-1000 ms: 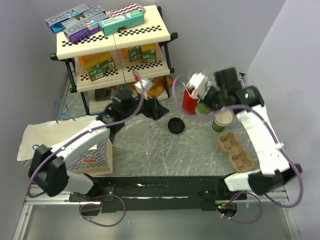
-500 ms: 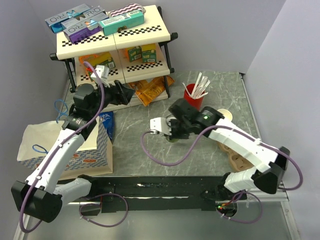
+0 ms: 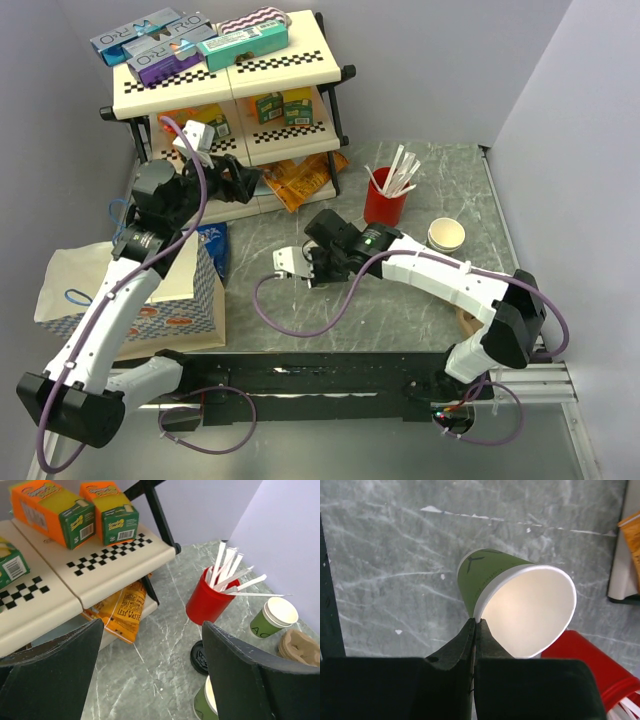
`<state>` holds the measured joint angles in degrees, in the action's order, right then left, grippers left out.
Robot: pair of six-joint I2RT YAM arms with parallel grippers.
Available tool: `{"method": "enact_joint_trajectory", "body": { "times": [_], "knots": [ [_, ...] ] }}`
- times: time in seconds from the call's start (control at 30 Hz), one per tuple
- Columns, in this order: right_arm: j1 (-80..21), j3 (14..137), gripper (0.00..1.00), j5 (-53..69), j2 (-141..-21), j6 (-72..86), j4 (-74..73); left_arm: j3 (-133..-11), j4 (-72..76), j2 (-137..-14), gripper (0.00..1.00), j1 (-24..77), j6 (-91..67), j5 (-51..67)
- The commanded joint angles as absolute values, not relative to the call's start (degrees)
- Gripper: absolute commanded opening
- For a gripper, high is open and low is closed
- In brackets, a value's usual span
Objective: Pack the takeout coffee
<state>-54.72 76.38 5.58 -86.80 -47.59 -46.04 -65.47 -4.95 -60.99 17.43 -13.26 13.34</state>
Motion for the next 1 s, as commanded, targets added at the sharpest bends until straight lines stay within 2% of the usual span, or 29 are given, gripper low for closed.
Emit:
{"method": "enact_joint_trajectory", "body": {
  "times": [0.0,0.03,0.37,0.47,0.57,0.97],
  "knots": [
    [-54.14,74.45,0.0,8.43,-84.21,-49.04,-48.85,-68.46,-2.99,-61.61,0.86,17.23,-11.25,16.52],
    [-53.79,73.75,0.0,11.57,-83.68,-50.35,-49.82,-68.73,-2.99,-61.96,0.86,17.23,-11.34,16.96],
    [-52.73,66.09,0.01,11.59,-78.93,-50.19,-47.81,-71.28,-2.37,-65.74,0.84,17.4,-10.37,21.97],
    [-52.47,66.0,0.13,12.74,-79.45,-49.4,-48.07,-71.37,-2.37,-66.35,0.84,17.32,-9.84,21.97],
    [-52.03,66.36,0.21,13.36,-79.98,-48.78,-48.43,-71.46,-2.2,-66.97,0.84,17.4,-9.49,22.32],
    [-49.84,70.57,0.33,17.66,-76.48,-52.03,-55.8,-72.24,-2.2,-68.9,0.84,17.4,-9.67,23.99]
  ]
}}
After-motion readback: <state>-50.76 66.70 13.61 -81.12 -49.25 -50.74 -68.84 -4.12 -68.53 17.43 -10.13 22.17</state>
